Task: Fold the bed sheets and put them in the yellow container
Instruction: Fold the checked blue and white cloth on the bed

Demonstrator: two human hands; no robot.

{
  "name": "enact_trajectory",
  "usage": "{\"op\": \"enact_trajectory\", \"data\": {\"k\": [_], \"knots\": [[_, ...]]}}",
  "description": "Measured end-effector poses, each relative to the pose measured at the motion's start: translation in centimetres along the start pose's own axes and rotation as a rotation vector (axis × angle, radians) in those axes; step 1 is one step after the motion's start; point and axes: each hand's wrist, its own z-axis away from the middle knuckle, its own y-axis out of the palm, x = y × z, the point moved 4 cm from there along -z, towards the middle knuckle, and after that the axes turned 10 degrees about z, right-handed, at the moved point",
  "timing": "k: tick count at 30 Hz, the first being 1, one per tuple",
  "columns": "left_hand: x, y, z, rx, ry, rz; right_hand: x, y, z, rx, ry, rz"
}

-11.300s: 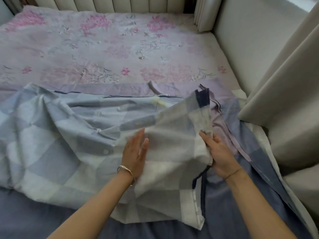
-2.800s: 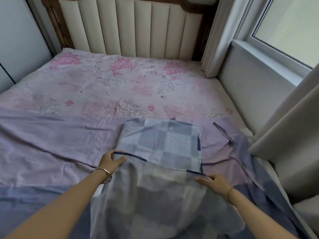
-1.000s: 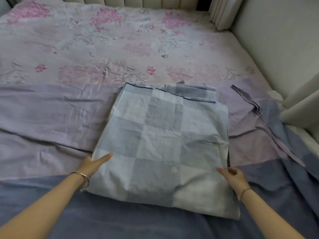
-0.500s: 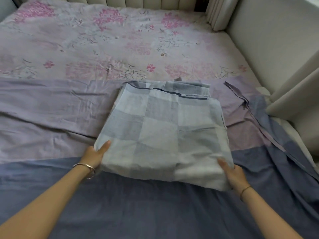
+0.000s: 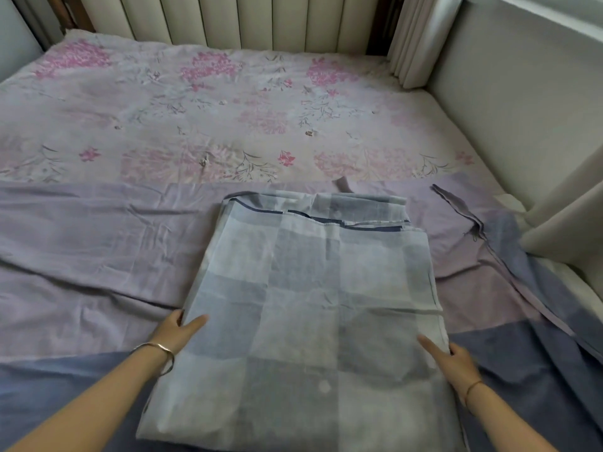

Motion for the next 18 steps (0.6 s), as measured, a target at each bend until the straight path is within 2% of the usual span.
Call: {"op": "enact_trajectory", "data": {"k": [4,7,12,15,18], "knots": [[-3.3,2.4,-3.7,-0.062,0.105,-0.024,3.4,0.2,-3.7,0.001,0.004,-0.069],[-5.6,4.0,-6.5,-0.089,0.160,-0.020,5.7,0.5,-6.1,0.067,0.021,-0.097],[-8.2,6.3,-10.2,-0.071,0.149,0.099,9.0,1.1,-9.4,0.069,0.005,-0.094],[-9.2,6.3,-12.2,-0.128,0.223,0.045,11.2,1.1,-10.7,-0.070,-0.099,-0.013],[-9.7,5.9,-14.0,-0.201,0.297,0.020,15.2,2.4,-11.5,-0.295,-0.372,0.201]]}}
